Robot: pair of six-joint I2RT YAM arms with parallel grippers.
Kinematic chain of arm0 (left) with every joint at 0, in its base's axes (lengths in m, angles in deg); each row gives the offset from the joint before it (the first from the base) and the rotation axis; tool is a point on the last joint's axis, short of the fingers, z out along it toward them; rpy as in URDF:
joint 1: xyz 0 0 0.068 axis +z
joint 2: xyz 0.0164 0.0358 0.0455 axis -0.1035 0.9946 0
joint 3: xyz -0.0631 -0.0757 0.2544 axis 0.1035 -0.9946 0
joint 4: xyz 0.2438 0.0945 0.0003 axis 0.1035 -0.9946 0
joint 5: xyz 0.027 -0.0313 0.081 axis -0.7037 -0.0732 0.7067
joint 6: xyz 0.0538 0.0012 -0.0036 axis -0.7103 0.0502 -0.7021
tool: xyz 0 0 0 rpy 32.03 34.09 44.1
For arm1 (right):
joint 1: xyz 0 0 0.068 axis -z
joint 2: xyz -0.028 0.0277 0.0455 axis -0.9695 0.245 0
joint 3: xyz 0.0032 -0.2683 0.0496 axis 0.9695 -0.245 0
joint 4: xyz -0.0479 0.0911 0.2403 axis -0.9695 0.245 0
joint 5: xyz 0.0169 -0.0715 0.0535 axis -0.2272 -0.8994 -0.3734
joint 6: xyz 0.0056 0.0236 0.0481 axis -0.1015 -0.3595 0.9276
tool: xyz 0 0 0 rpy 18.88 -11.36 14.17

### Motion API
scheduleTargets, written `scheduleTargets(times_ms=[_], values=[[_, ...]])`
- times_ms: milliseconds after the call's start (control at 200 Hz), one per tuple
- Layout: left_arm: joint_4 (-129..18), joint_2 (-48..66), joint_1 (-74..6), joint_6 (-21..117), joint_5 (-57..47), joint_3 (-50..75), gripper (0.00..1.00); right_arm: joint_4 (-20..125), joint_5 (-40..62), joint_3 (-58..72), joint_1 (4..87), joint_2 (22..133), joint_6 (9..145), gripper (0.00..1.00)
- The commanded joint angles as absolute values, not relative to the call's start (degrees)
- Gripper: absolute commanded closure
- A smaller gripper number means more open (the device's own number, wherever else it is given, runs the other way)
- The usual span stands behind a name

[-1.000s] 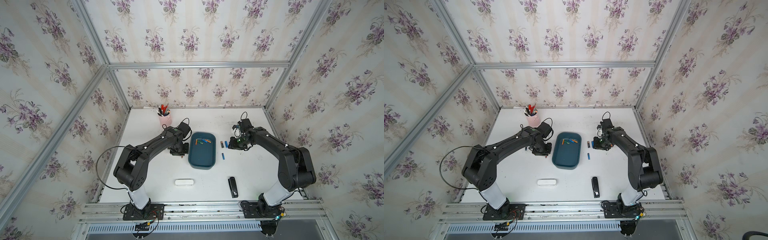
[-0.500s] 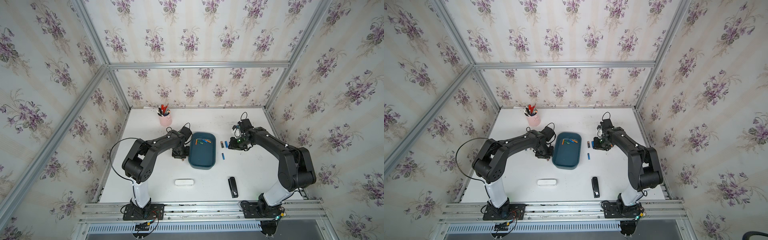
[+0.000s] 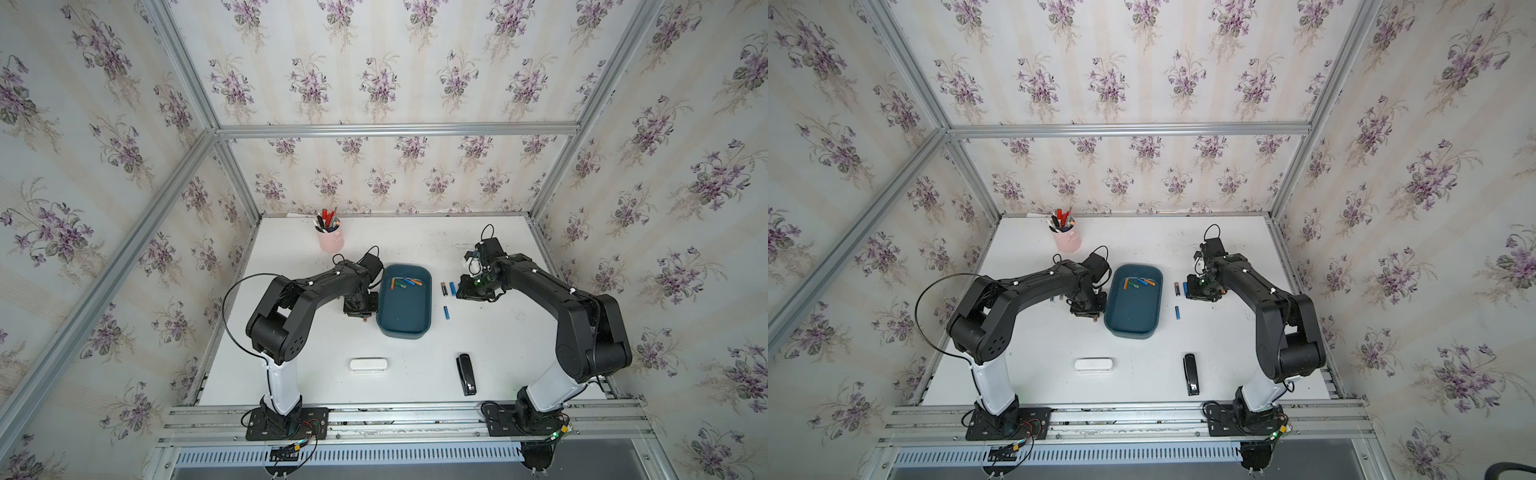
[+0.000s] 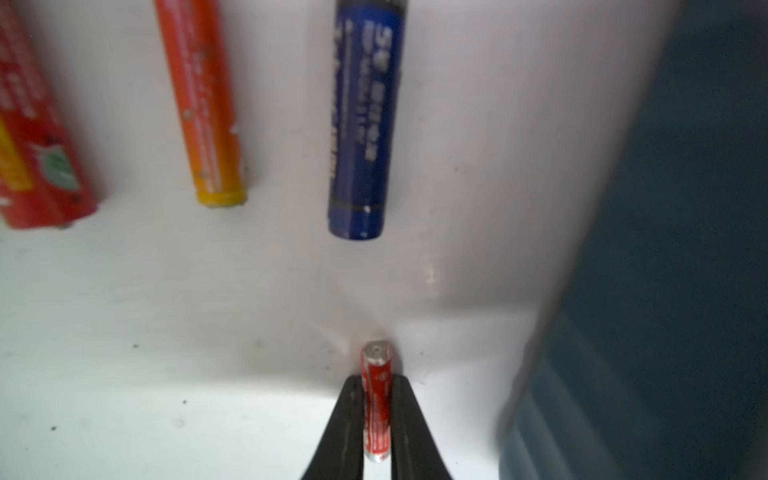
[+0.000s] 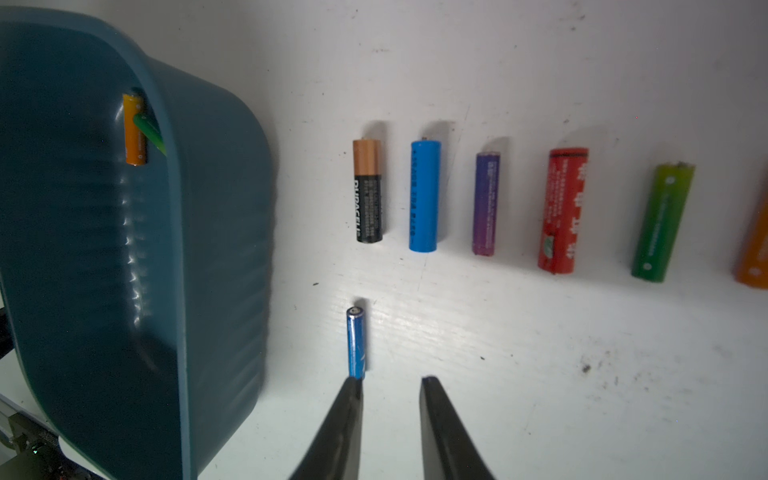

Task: Take the batteries out of the storage box
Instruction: Place the battery at the center of the board, then adjust the storage box at the center of the board.

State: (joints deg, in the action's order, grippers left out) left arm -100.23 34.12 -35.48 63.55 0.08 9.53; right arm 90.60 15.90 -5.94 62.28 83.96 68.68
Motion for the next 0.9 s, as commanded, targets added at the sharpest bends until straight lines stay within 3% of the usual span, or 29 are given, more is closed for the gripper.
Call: scheduleTargets(times_ms=[0,545,894], values=[[-100.4,33.8,-35.4,63.4,0.1,9.0,0.83,90.9,16.2,-5.8,62.2,84.0,68.6,0.71],[-102.4,31.2,-35.4,63.1,0.4,11.6,0.74,91.4,16.1,-4.6,61.6,84.1,69.2,0.71],[-106.0,28.1,-34.8,61.3,0.5,15.7,0.71,94.3,13.7,2.9,55.0,85.0,72.0,0.71]])
